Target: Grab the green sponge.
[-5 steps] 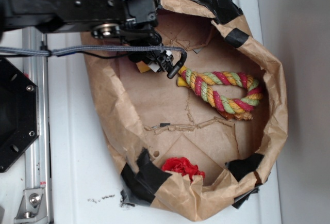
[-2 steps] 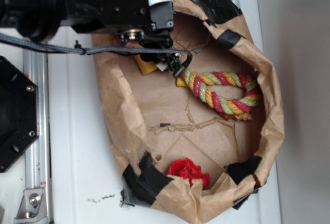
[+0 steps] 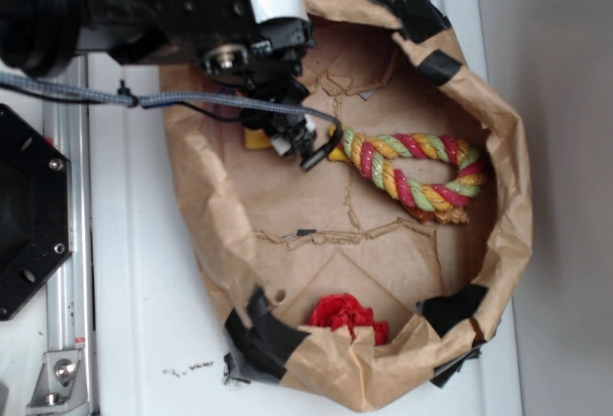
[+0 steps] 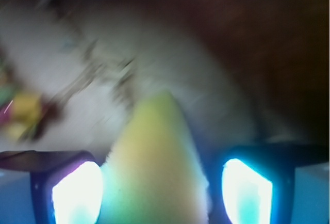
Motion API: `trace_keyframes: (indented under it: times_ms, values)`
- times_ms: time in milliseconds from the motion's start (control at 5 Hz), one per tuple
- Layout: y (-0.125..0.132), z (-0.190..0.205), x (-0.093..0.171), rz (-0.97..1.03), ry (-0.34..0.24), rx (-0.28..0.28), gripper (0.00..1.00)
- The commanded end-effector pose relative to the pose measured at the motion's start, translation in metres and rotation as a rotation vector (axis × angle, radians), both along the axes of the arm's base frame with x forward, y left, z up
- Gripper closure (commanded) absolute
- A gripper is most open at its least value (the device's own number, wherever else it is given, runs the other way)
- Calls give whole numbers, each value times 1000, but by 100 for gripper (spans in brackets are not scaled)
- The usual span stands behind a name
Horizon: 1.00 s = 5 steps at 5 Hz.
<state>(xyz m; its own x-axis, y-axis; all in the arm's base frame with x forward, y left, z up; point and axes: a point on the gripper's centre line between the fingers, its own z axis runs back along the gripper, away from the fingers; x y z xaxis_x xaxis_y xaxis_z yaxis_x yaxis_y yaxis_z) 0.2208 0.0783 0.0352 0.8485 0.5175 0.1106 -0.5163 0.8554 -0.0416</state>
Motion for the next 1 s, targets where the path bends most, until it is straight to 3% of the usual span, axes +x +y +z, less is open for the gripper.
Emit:
trace_keyframes:
  times_ms: [0, 800]
  values:
    - [19, -2, 0, -110, -94, -58, 100]
    - [18, 7, -2, -183, -95, -42, 100]
